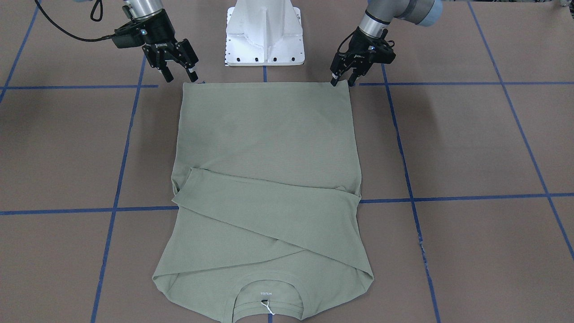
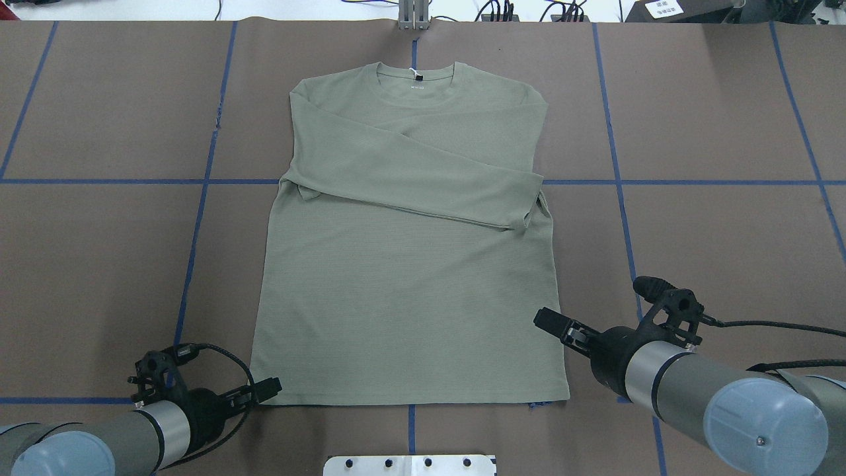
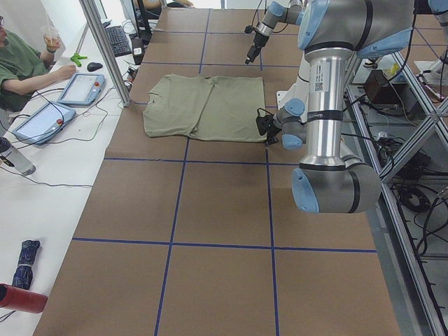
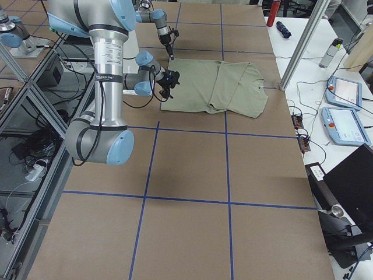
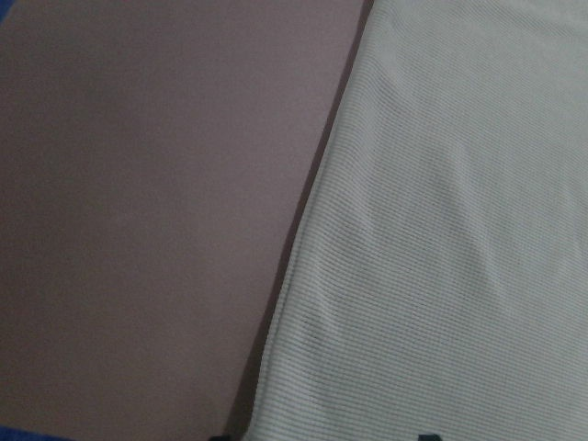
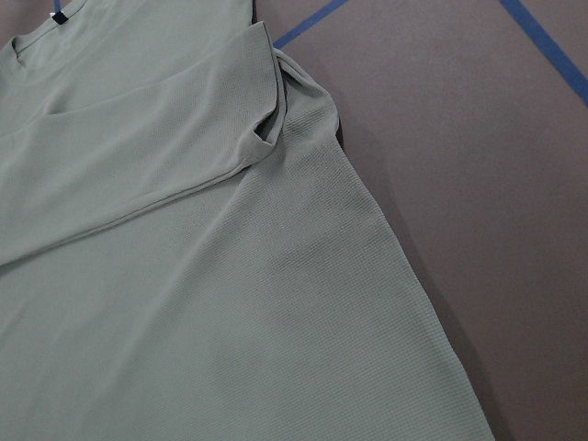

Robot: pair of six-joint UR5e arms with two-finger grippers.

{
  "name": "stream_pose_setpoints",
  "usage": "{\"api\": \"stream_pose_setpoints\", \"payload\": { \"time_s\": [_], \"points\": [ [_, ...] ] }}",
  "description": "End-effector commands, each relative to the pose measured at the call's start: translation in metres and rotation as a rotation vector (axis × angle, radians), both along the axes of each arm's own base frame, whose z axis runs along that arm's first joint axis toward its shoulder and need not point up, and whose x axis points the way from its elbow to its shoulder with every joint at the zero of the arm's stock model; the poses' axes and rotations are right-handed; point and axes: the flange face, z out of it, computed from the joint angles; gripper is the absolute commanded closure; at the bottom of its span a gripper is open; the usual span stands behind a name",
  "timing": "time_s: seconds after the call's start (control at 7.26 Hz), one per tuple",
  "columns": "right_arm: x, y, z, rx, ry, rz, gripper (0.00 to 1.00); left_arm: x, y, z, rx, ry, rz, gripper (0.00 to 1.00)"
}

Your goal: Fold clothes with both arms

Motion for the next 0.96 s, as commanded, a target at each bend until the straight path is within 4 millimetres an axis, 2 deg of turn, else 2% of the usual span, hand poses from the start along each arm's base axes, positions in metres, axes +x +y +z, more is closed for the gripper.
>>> {"api": "stream_pose_setpoints", "payload": {
  "time_s": [0.0,0.14,0.28,0.41,0.55,0.83],
  "points": [
    [0.0,0.001,0.001,0.0,0.001,-0.003,0.0,0.002,0.005,0.0,-0.003,0.004,0.006,0.47],
    [-0.001,0.002,0.0,0.0,-0.001,-0.004,0.0,0.003,0.006,0.0,0.0,0.003,0.007,0.58],
    [-0.002,0.002,0.001,0.001,0.001,-0.004,0.0,0.002,0.007,-0.001,-0.002,0.006,0.009,0.85],
    [-0.002,0.003,0.001,-0.001,0.001,-0.007,0.0,0.002,0.007,0.001,0.002,0.001,0.009,1.0],
    [-0.008,0.004,0.008,0.002,0.019,-0.006,0.0,0.001,0.007,0.001,0.004,-0.001,0.009,1.0],
    [-0.017,0.016,0.008,-0.007,0.011,-0.009,0.03,-0.005,0.004,-0.003,0.009,0.005,0.008,1.0]
  ]
}}
